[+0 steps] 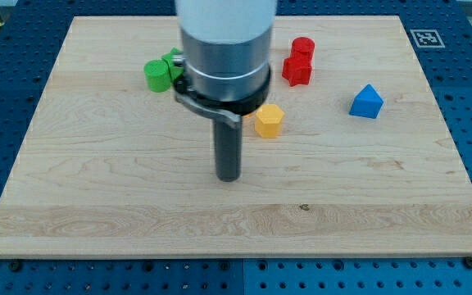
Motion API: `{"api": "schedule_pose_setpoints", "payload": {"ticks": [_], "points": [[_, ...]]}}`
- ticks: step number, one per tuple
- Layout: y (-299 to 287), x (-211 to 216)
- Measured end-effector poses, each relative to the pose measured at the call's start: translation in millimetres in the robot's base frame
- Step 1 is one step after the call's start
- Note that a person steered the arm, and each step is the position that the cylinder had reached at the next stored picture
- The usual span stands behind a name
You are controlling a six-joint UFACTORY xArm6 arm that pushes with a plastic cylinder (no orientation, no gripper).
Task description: Move green circle along with the green star towards the top center
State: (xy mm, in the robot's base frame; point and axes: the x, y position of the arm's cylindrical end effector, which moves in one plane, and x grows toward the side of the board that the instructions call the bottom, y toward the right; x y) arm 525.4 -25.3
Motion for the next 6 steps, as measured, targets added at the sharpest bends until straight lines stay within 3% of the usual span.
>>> {"api": "schedule_pose_setpoints", "payload": {"ticks": [2,3,5,6], "points": [[-12,-64],[-12,-64],[-98,-101],[-108,-101]]}}
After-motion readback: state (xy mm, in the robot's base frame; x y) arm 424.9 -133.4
